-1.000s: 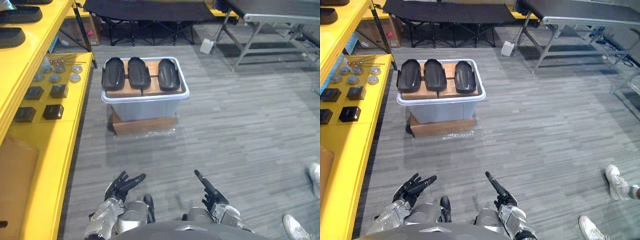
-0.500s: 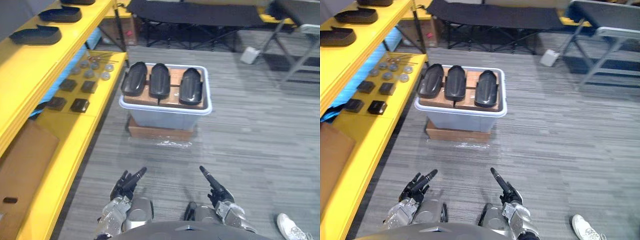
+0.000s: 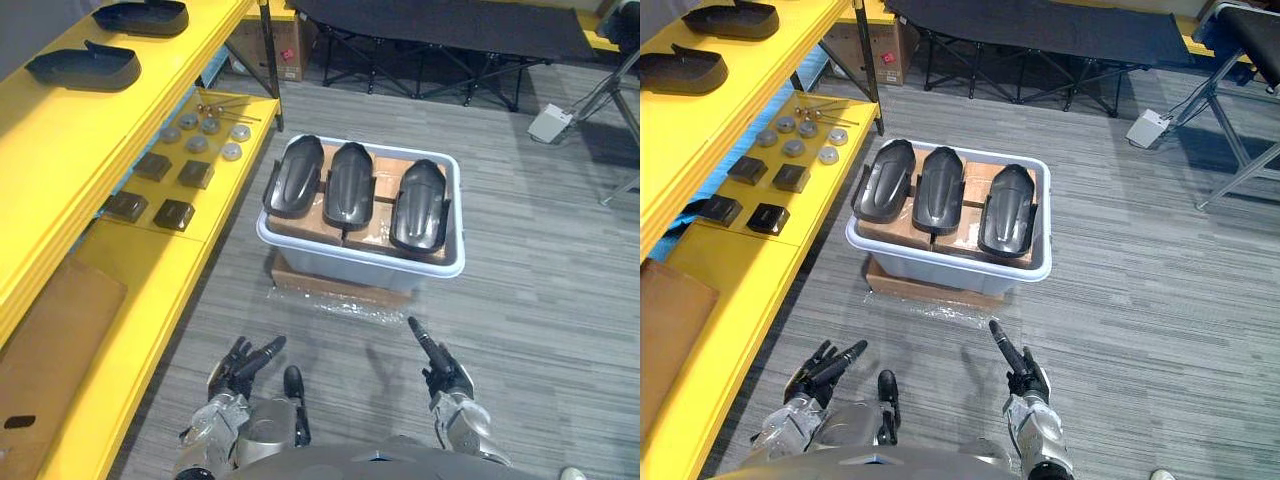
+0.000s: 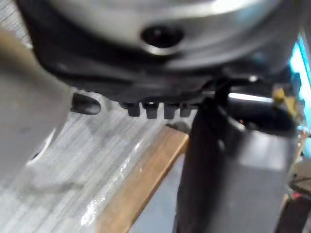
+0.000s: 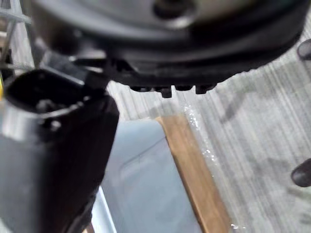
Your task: Walk over and take three plastic housings, then place them on the shelf
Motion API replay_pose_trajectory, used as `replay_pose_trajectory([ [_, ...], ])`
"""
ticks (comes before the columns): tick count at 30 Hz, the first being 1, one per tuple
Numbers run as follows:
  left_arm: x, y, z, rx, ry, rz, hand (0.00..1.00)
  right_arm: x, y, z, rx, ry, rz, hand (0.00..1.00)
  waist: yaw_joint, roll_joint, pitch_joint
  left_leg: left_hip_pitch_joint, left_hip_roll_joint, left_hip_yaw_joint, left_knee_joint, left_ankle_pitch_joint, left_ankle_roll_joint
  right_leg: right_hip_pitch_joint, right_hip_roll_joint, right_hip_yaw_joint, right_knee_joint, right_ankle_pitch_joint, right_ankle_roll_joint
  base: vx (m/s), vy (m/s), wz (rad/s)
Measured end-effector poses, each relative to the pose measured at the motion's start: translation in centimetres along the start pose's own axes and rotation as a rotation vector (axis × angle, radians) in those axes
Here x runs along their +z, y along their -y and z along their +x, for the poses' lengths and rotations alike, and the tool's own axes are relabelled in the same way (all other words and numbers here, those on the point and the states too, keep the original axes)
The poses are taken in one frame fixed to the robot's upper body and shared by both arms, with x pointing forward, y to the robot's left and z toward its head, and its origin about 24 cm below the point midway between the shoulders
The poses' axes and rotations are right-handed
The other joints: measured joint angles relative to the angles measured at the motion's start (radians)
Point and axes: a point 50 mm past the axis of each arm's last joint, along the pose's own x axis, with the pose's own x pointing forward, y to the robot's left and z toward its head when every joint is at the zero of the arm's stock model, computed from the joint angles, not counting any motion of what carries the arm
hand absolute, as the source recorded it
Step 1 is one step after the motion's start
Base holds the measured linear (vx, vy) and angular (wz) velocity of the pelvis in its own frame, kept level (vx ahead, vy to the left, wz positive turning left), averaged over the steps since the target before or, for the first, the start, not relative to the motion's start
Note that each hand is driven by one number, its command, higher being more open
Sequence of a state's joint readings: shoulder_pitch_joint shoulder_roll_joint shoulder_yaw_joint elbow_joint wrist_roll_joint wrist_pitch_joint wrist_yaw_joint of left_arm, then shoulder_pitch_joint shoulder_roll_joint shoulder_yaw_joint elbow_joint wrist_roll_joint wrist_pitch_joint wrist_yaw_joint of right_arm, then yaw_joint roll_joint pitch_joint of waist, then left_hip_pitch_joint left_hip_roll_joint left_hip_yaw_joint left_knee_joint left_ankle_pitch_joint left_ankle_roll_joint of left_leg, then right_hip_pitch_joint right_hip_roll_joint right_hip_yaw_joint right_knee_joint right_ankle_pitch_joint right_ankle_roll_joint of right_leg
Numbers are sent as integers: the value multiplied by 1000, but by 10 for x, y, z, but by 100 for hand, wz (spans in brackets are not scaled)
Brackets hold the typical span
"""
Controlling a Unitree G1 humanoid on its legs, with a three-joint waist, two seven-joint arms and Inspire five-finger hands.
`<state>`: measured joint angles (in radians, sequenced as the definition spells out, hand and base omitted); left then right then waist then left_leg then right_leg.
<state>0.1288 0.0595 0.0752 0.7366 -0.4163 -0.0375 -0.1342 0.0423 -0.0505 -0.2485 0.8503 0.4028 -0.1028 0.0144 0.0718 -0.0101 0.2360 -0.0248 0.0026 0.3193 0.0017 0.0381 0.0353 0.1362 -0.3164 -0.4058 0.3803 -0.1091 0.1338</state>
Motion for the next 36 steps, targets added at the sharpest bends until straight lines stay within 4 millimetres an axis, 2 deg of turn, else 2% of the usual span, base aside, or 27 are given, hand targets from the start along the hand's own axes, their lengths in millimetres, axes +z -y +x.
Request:
replay_pose_trajectory([
  [1, 0, 3, 1, -14, -4, 17, 100, -1, 1, 0, -12, 0, -2, 100, -12, 8, 2, 21, 0, -6, -11, -5, 5, -48, -19, 16, 107, 12, -31, 99, 155, 10],
  [2, 0, 2, 1, -18, -8, 41, 100, -2, -2, -1, -16, 6, -7, 100, -21, 8, 3, 37, 0, -16, -18, -12, 7, -74, -24, 28, 165, -25, -50, 126, 109, 22],
  [3, 1, 1, 0, -15, -13, 80, 100, -6, -2, -3, -26, 5, -24, 100, -25, 4, 2, 53, -1, -19, -27, -16, 8, -97, -15, 27, 171, -59, -46, 153, 58, 19],
  [5, 5, -2, 1, 3, -7, 110, 100, -7, -5, -4, -35, 21, -83, 100, -26, -4, -3, 58, 0, -17, -18, -17, 3, -121, 17, 20, 63, -70, -44, 156, 1, 5],
  [6, 8, -5, 2, 18, -1, 118, 100, -5, -7, -4, -43, 45, -109, 100, -27, -12, -4, 54, -5, -16, -3, -15, 7, -124, 39, 20, -53, -44, -40, 150, -53, 2],
  [7, 12, -8, 1, 28, 7, 124, 100, 0, -9, -4, -53, 75, -125, 100, -30, -29, -7, 52, -25, -18, 0, -18, 4, -137, 38, 23, -123, 9, -33, 149, -73, 7],
  [10, 14, -9, 1, 35, 11, 120, 100, 21, -13, -3, -63, 168, -151, 100, -49, -14, -14, 48, -14, -25, -11, -18, -5, -123, 61, 36, -166, 10, -29, 135, -81, -5],
  [13, 13, -10, 0, 32, -2, 121, 100, 53, -14, -10, -54, 327, -137, 100, -50, -17, -13, 50, 8, -15, -18, -17, -15, -103, 105, 48, -231, 39, -35, 95, -94, -19],
  [15, 12, -10, 0, 23, -5, 90, 100, 84, -6, -14, -72, 444, -166, 100, -50, -32, -14, 48, 22, -13, -9, -19, -19, -73, 133, 54, -311, 83, -38, 67, -47, -18],
  [16, 12, -10, 0, 24, -9, 79, 100, 91, -3, -14, -80, 464, -166, 100, -49, -37, -14, 44, 26, -13, 2, -21, -22, -67, 137, 56, -325, 92, -40, 37, -29, -12],
  [19, 5, -10, -3, 24, -23, -2, 100, 126, 14, -14, -127, 551, -154, 100, -49, -45, -16, 7, 50, -18, 107, -74, -32, -56, 148, 57, -347, 99, -43, -21, -33, -8],
  [21, -4, -9, -6, 13, -37, -59, 100, 143, 22, -14, -138, 584, -169, 100, -50, -32, -18, -3, 58, -23, 137, -94, -37, -56, 147, 56, -348, 98, -44, -59, -5, -9],
  [25, -12, -12, -12, -5, -53, -51, 100, 167, 37, -7, -191, 556, -203, 100, -50, -13, -22, -6, 57, -34, 146, -94, -37, -52, 145, 49, -349, 97, -43, -82, 12, 2],
  [29, -7, -8, -11, -65, -35, 35, 100, 193, 41, 3, -251, 509, -224, 100, -50, 2, -8, -71, 54, -70, 188, -93, -28, -79, 139, 18, -348, 101, -30, -89, 28, 27],
  [30, -1, -4, -9, -95, -14, 42, 100, 210, 39, 4, -268, 523, -224, 100, -50, 20, 15, -105, 57, -85, 217, -96, -21, -90, 140, 3, -347, 115, -34, -137, 56, 38],
  [31, 6, 1, -6, -116, 7, 50, 100, 228, 38, 3, -293, 553, -224, 100, -47, 23, 54, -143, 58, -106, 250, -100, -15, -101, 143, -11, -345, 124, -35, -118, 50, 41],
  [32, 10, 2, -4, -122, 18, 55, 100, 238, 37, 2, -303, 571, -221, 100, -44, 34, 69, -159, 59, -114, 261, -100, -14, -106, 145, -17, -344, 130, -36, -132, 54, 36],
  [34, 19, 2, -2, -126, 42, 74, 100, 264, 27, -1, -310, 622, -200, 100, -36, 36, 117, -197, 59, -129, 274, -99, -13, -125, 146, -30, -342, 141, -37, -108, 49, 21],
  [36, 35, 3, 1, -132, 85, 98, 100, 295, 20, -9, -339, 691, -187, 100, -7, 33, 171, -240, 57, -141, 276, -87, -4, -162, 145, -39, -331, 148, -40, -111, 54, 20],
])
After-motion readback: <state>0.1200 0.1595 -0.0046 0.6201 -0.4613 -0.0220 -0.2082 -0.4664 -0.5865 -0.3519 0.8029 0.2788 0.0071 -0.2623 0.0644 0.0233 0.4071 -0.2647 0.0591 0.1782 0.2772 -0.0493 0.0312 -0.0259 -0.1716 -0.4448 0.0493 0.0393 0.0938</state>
